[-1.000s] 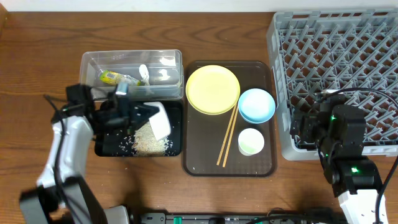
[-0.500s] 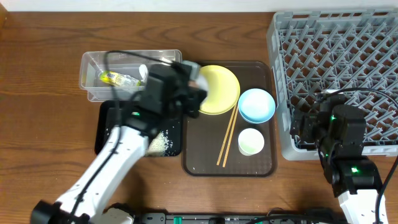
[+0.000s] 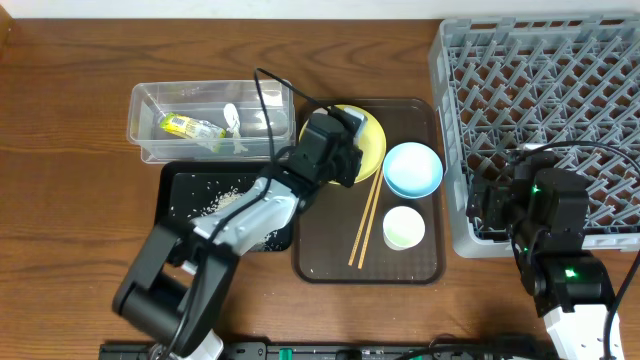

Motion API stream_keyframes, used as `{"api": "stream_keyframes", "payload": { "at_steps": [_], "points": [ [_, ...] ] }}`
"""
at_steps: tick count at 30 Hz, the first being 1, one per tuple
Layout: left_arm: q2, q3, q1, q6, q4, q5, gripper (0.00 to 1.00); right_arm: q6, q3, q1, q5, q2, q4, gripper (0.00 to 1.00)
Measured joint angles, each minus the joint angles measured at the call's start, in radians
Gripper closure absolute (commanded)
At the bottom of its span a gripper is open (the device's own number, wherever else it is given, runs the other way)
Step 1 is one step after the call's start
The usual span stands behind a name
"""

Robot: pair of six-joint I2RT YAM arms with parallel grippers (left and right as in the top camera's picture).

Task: Sort waste into correct bins and load items into the dishwasher rack
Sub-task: 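Carry the emptied bowl back and set it on the yellow plate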

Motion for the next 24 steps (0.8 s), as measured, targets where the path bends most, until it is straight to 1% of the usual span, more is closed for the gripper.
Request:
{"api": "stream_keyframes", "payload": {
  "at_steps": [2, 3, 4, 6, 7, 9, 12, 15, 17, 21, 24],
  "points": [
    [0.017, 0.0, 0.0, 0.0, 0.0, 0.0, 0.93, 0.0, 0.0, 0.0, 0.0, 0.0, 0.0, 0.02],
    [0.018, 0.0, 0.0, 0.0, 0.001, 0.0, 0.91, 0.0, 0.0, 0.0, 0.0, 0.0, 0.0, 0.01],
    [0.018, 0.0, 0.0, 0.0, 0.005, 0.0, 0.83, 0.0, 0.0, 0.0, 0.0, 0.0, 0.0, 0.01],
    [0.018, 0.0, 0.0, 0.002, 0.016, -0.003, 0.51, 0.0, 0.0, 0.0, 0.0, 0.0, 0.0, 0.02],
    [0.018, 0.0, 0.0, 0.004, 0.016, -0.004, 0.45, 0.0, 0.0, 0.0, 0.0, 0.0, 0.0, 0.02],
    [0.016, 0.0, 0.0, 0.003, 0.014, 0.006, 0.43, 0.0, 0.0, 0.0, 0.0, 0.0, 0.0, 0.02],
    [-0.006, 0.0, 0.0, 0.003, -0.011, 0.028, 0.43, 0.0, 0.0, 0.0, 0.0, 0.0, 0.0, 0.02],
    [-0.079, 0.0, 0.0, 0.002, -0.076, 0.046, 0.43, 0.0, 0.0, 0.0, 0.0, 0.0, 0.0, 0.02],
    [-0.16, 0.0, 0.0, -0.01, -0.134, 0.062, 0.43, 0.0, 0.001, 0.0, 0.0, 0.0, 0.0, 0.02],
    [-0.309, 0.002, 0.0, -0.091, -0.266, 0.119, 0.43, 0.0, 0.002, 0.0, 0.0, 0.0, 0.0, 0.01],
    [-0.357, 0.003, -0.007, -0.174, -0.349, 0.17, 0.43, 0.0, 0.002, 0.0, 0.0, 0.0, 0.0, 0.01]
  ]
}}
